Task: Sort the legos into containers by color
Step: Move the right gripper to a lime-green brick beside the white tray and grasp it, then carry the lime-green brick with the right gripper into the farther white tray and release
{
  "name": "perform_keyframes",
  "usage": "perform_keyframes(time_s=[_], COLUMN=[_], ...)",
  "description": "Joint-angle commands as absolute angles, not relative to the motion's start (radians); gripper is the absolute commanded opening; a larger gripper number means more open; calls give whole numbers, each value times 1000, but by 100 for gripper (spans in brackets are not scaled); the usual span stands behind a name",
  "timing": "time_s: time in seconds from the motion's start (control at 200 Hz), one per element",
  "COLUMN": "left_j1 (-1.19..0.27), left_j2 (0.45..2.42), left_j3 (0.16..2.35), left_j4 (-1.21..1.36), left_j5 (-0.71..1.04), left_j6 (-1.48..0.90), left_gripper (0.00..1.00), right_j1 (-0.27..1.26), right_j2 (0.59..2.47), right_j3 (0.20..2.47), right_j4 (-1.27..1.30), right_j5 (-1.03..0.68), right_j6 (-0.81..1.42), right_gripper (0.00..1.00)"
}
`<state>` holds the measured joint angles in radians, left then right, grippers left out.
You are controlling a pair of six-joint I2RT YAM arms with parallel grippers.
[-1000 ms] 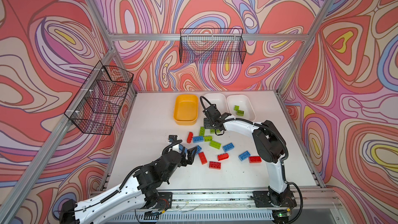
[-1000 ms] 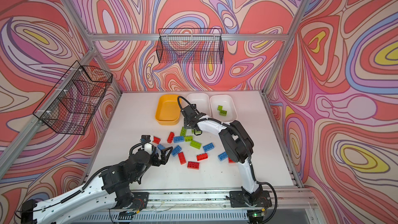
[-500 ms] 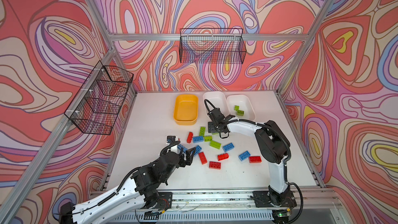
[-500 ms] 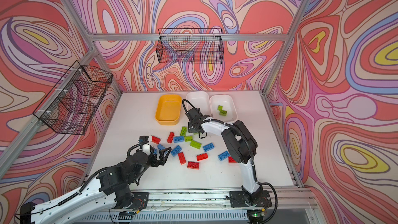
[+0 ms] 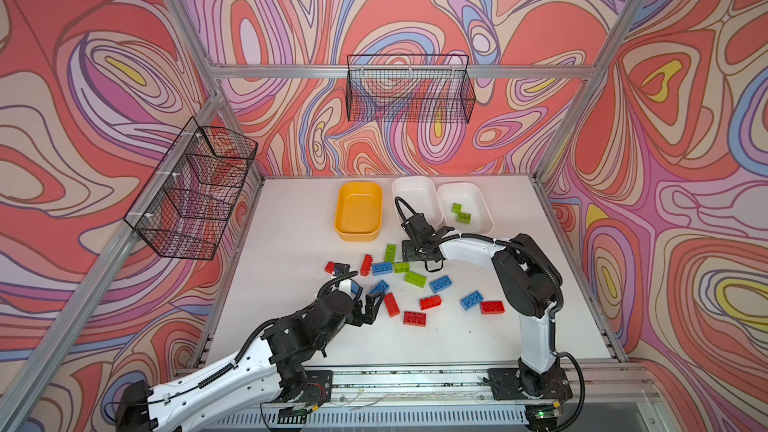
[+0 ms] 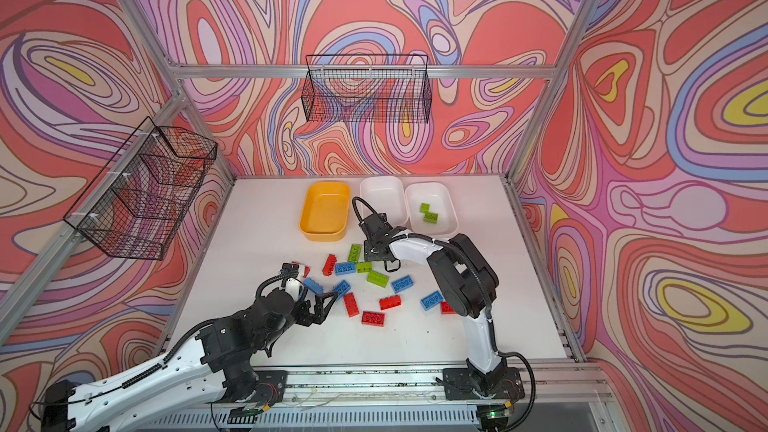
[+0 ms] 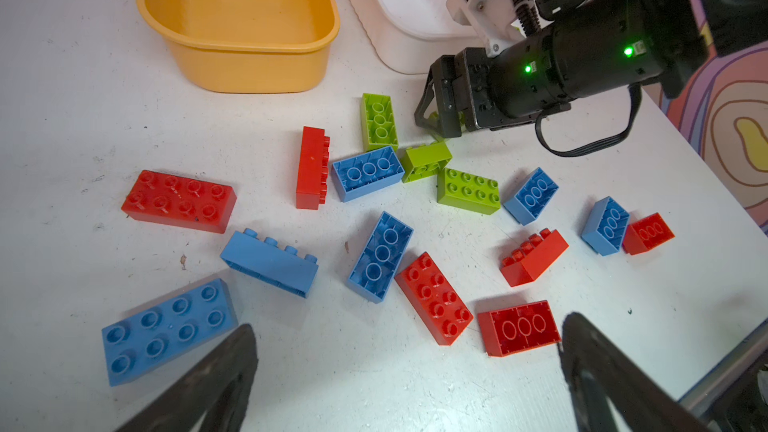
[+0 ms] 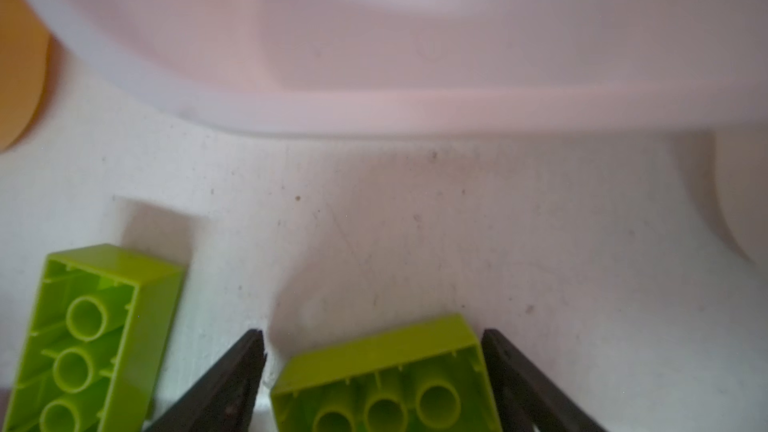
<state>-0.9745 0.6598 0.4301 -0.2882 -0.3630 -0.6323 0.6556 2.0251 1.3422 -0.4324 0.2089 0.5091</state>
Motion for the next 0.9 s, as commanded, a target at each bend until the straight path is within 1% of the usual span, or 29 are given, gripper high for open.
perform_keyframes(time_s=[0.0,0.195,0.28,0.31,0.446,0.501,0.646,0.716,0.751,0.896], left_j1=[-975,-974,-974,-975,-975,-975,-975,-974,-973,-973], left_j2=[642,620,619,620,636,645,708,753,783,923], left_j3=[439,429,423,423,431,439,486,508,555,640], left_j4=[-296,-300,-294,-290,-285,-284,-284,-275,-272,-203], left_j5=[-359,-361,-363,-363,-360,-358,-349,-342,-337,-318], left_j6=[-641,-640,-643,-642,-642,-639,-615,-591,-578,-515], left_gripper=[100,100,100,100,100,100,100,100,100,100], right_j1=[658,659,659,659,658,660,658,658,654,562], right_j2=[1998,2004,2012,2017,2025,2010,1920,1864,1839,1810], right_j3=[1336,1348,1356,1362,1377,1378,1367,1365,1374,1430], right_j4=[-425,-460,-473,-478,-490,-493,-513,-529,-547,-586], right_j5=[171,164,173,178,189,185,196,247,275,295], right_j6=[477,428,415,414,415,420,428,424,419,386], right_gripper=[85,84,80,76,50,45,41,42,42,42])
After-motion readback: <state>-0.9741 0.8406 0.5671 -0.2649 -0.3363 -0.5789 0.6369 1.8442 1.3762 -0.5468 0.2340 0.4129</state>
